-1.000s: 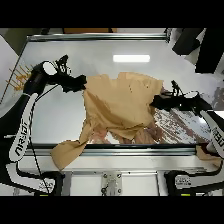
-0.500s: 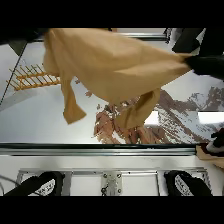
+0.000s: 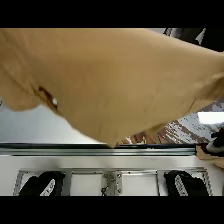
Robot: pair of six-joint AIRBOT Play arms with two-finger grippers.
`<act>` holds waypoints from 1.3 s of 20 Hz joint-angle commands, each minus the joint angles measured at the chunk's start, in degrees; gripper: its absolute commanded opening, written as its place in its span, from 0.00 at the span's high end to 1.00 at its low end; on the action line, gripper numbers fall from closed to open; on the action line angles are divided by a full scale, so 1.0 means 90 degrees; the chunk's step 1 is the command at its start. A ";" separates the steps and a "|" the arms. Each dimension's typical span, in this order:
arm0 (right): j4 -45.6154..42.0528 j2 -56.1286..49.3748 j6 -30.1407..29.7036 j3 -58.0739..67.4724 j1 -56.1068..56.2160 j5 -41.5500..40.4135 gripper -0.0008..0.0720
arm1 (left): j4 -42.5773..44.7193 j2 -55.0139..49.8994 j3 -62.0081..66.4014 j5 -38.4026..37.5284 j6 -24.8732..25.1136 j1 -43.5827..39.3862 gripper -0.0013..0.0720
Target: Fold the clothes and pants, and hang the long-sleeved shirts on hangers.
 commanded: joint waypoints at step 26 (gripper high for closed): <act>-0.0918 -0.2902 0.0228 -0.0998 0.0464 0.0318 0.18 | 0.1124 -0.3104 -0.4262 -0.0529 0.0600 -0.1285 0.17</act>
